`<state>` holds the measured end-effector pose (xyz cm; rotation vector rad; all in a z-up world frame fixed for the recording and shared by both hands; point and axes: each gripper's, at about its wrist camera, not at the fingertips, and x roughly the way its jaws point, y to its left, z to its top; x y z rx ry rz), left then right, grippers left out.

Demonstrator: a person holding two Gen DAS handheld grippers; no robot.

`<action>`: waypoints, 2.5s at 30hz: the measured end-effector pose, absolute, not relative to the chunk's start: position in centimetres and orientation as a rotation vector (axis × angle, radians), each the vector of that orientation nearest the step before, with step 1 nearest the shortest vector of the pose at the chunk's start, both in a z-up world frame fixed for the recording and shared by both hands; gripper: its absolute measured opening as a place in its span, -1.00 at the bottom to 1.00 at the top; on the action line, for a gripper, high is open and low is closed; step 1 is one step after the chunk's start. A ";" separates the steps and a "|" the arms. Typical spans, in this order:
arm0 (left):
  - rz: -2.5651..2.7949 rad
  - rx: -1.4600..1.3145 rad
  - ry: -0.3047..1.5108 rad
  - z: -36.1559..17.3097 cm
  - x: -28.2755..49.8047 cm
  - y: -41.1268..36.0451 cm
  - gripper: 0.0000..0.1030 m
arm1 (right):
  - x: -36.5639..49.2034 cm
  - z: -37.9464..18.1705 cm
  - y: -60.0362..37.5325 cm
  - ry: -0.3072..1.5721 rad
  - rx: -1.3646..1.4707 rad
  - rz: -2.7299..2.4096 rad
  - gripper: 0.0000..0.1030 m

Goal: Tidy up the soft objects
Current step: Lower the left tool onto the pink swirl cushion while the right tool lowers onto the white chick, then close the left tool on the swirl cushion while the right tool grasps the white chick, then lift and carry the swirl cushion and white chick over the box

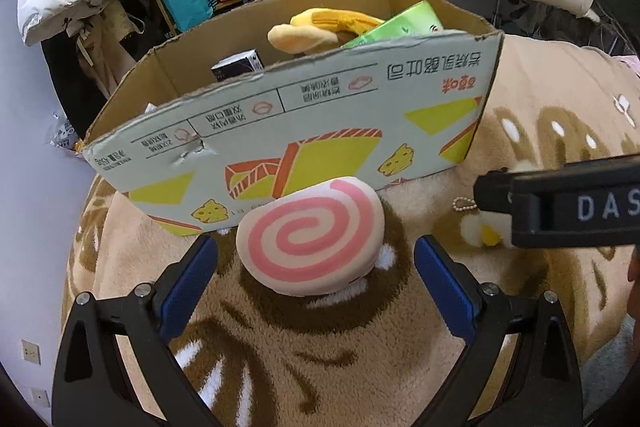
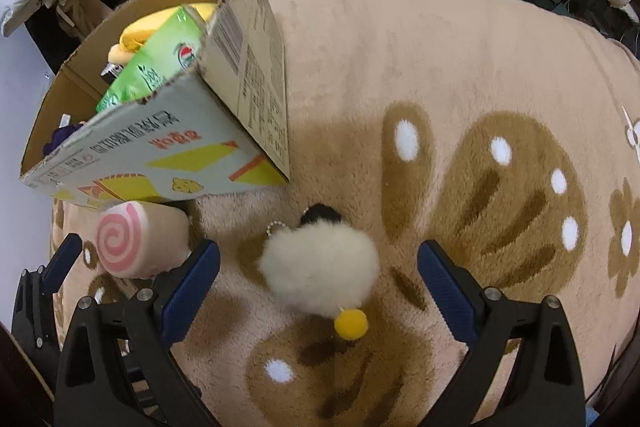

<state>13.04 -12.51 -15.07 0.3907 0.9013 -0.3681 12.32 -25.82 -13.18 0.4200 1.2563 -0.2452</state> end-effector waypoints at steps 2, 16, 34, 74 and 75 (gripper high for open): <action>-0.363 0.391 0.901 -15.3 13.2 -12.4 0.89 | 12.5 -13.5 -25.8 1.268 0.426 -0.239 0.86; -0.327 0.299 0.946 -16.2 15.1 -10.9 0.84 | 13.4 -15.4 -24.9 1.339 0.395 -0.224 0.00; -0.366 0.343 0.962 -16.7 14.8 -12.2 0.30 | 13.8 -16.5 -24.9 1.335 0.389 -0.240 0.00; -0.250 0.239 0.867 -10.5 10.6 -6.7 -0.15 | 10.2 -9.2 -26.4 1.071 0.443 -0.159 -0.30; -0.244 0.245 0.846 -9.9 10.2 -6.6 -0.15 | 9.9 -8.7 -26.4 1.052 0.440 -0.153 -0.29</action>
